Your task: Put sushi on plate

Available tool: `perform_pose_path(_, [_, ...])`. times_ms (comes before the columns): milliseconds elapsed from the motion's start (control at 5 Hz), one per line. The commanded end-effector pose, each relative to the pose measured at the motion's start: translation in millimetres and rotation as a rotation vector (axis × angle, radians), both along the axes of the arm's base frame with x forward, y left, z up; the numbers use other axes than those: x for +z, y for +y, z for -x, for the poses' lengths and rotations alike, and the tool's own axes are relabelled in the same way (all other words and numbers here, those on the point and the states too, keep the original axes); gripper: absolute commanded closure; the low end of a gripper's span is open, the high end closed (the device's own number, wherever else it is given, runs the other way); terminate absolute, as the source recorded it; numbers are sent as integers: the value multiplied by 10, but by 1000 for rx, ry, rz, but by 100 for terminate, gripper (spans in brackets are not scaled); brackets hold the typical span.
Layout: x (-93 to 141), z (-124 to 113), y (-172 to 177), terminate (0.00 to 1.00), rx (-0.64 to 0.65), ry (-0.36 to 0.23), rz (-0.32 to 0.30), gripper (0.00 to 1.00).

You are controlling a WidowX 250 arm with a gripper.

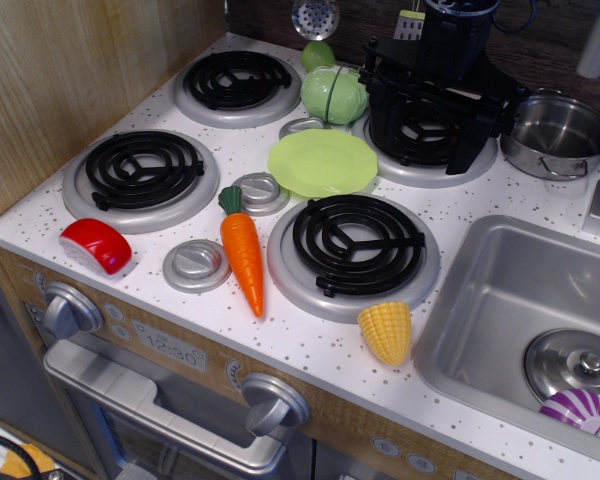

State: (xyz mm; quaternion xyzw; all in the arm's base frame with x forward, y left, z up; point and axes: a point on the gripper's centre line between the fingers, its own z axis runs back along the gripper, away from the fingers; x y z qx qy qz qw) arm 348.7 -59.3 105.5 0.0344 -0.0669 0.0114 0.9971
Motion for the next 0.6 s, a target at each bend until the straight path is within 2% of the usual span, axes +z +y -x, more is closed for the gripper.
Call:
perform_pose_path(0, [0, 0, 0, 0, 0, 0, 0, 0])
perform_pose_path(200, [18, 187, 403, 0, 258, -64, -218, 0])
perform_pose_path(400, [-22, 338, 880, 0, 495, -163, -271, 0])
